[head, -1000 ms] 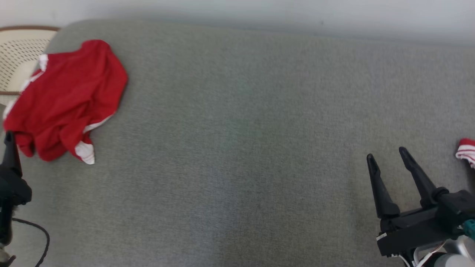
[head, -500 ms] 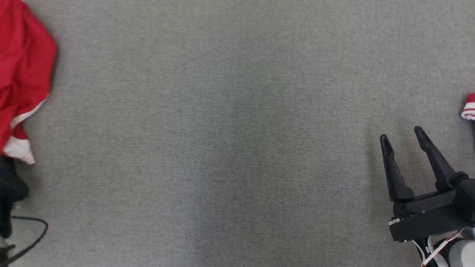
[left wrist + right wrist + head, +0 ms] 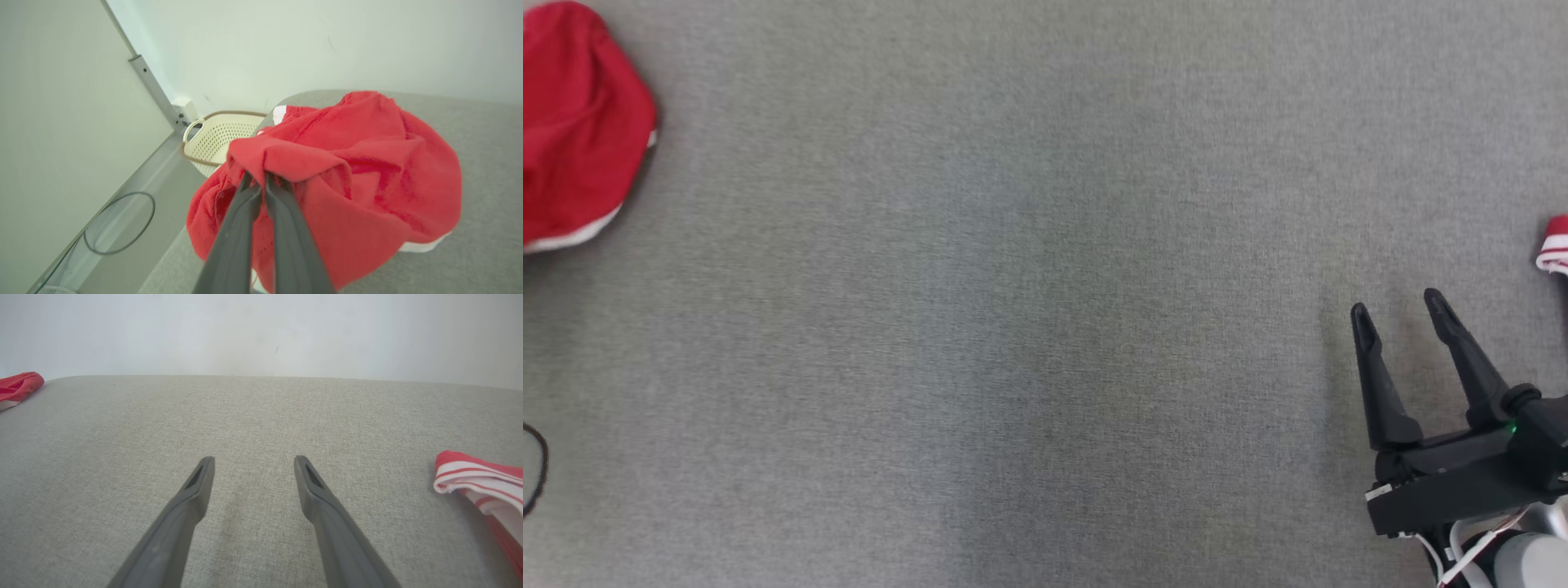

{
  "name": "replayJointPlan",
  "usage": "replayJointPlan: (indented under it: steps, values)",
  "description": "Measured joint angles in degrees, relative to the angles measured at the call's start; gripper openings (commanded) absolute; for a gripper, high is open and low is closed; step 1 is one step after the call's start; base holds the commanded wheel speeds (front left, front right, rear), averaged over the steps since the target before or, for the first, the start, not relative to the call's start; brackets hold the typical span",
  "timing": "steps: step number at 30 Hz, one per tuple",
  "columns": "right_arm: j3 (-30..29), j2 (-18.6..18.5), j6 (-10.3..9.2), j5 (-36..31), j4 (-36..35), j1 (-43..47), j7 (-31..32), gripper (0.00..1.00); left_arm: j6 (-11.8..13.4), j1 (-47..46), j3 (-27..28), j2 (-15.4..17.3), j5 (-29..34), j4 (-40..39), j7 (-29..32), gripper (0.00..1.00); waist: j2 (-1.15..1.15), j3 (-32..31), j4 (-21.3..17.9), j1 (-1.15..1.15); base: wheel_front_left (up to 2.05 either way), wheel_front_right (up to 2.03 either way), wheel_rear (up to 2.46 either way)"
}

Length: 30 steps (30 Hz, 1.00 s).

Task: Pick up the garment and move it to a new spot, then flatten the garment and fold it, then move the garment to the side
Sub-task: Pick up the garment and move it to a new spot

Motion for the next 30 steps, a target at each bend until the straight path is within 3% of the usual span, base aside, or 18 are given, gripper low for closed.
replayJointPlan:
  steps: [4,9,20,26,30]
  values:
    - [0.5,1.3,0.00,0.3,1.3,0.0,-0.7,1.00,1.5,0.6,-0.7,0.9,1.7,-7.9,-0.8,0.00,0.00,-2.3,0.8,0.00,0.00,0.00,0.00]
    - [0.5,2.6,0.00,0.4,2.6,0.2,-1.6,1.00,2.1,4.6,-2.2,-0.2,2.2,-18.4,-0.2,0.00,-0.01,-4.7,1.3,-0.01,0.00,0.00,0.00]
    - [-0.8,4.6,0.00,0.4,5.0,0.5,-3.4,1.00,6.1,23.2,-16.2,-10.4,5.4,-49.9,10.9,0.00,-0.01,-9.3,-0.2,-0.02,0.00,0.00,0.00]
    - [-1.5,5.1,0.00,0.4,5.6,0.0,-4.0,1.00,3.8,26.5,-25.3,-16.1,4.4,-55.5,12.6,0.00,-0.01,-9.4,-3.2,-0.01,0.00,0.00,0.00]
    - [-1.6,5.5,0.00,0.6,6.3,-0.4,-4.6,1.00,1.3,25.8,-30.7,-19.3,3.5,-54.8,13.1,0.00,-0.01,-9.1,-5.8,-0.01,0.00,0.00,0.00]
